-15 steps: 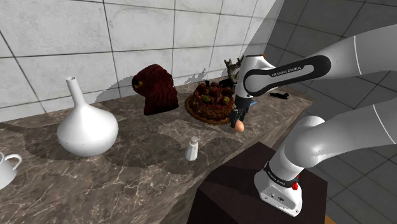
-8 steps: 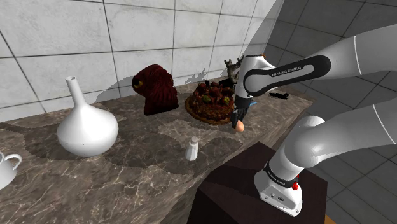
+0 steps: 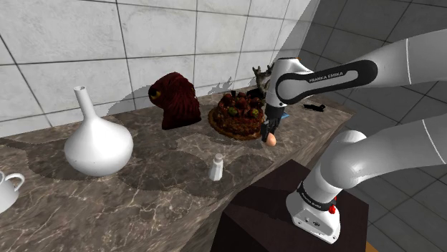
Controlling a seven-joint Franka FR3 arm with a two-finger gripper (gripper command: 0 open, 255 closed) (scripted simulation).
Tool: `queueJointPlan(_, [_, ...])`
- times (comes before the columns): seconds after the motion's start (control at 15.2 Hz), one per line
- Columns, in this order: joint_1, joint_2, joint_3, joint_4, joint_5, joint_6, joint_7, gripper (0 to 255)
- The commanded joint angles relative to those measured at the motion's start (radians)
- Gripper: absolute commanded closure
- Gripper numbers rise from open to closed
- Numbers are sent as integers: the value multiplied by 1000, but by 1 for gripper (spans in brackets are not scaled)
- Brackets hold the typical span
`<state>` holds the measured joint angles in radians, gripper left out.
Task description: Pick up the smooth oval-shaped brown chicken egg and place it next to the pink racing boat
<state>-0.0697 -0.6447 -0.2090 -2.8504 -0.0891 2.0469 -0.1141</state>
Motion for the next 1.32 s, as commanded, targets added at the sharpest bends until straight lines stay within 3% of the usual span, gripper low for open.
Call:
queueJointPlan(0.0, [-1, -19, 4, 17, 1, -36, 1, 255])
queueJointPlan(1.25, [5, -118, 36, 219, 23, -337, 14, 255])
